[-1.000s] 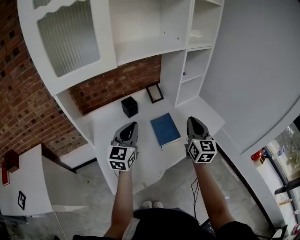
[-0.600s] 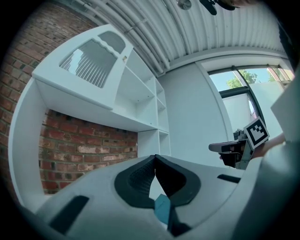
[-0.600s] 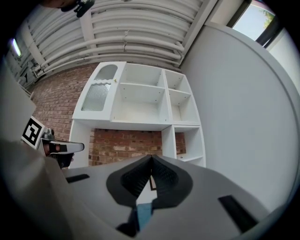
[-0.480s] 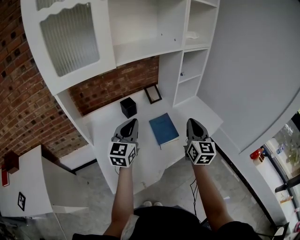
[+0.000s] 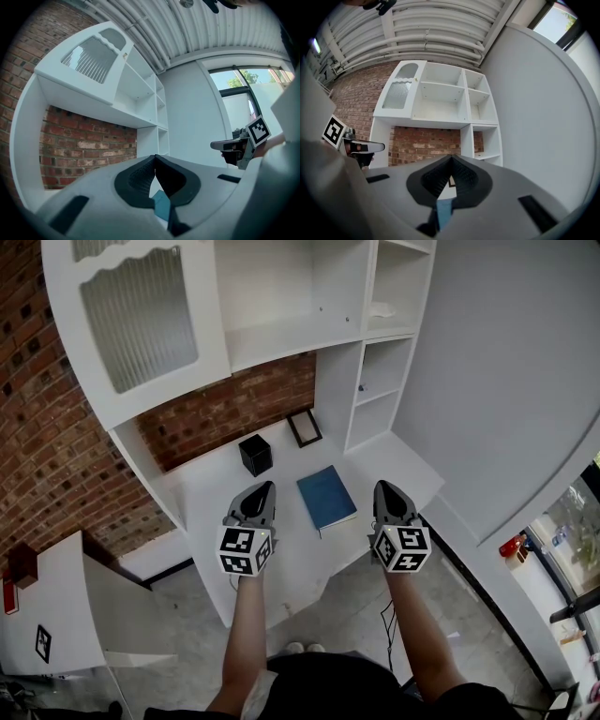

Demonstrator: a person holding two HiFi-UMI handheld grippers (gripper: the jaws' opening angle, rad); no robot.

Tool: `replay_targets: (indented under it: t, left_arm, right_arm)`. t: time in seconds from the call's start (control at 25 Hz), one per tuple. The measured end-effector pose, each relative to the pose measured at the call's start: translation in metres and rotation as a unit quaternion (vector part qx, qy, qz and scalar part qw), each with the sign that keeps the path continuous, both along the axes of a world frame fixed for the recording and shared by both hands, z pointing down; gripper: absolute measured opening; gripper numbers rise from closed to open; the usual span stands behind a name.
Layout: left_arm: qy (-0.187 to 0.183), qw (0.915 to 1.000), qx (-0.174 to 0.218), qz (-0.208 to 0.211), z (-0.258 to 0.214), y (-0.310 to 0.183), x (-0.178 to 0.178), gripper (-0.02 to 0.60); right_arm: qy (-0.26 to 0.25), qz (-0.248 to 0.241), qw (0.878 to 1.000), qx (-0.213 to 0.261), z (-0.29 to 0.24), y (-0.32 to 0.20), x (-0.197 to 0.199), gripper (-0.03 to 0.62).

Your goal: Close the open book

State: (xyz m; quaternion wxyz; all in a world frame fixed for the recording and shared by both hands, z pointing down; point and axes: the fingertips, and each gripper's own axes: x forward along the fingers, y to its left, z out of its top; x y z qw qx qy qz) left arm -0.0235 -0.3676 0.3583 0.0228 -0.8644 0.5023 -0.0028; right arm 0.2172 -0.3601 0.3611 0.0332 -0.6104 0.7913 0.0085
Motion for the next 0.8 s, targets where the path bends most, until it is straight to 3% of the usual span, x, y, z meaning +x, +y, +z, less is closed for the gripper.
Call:
replay_targets:
  t: [0.8]
  left_arm:
    - [0.001, 0.9999, -0.011, -0.009, 0.0095, 0.0044, -0.0052, 0.008]
  right_arm:
    - [0.01, -0.016, 1.0, -0.012, 0.0095, 0.0033, -0.0101, -0.002]
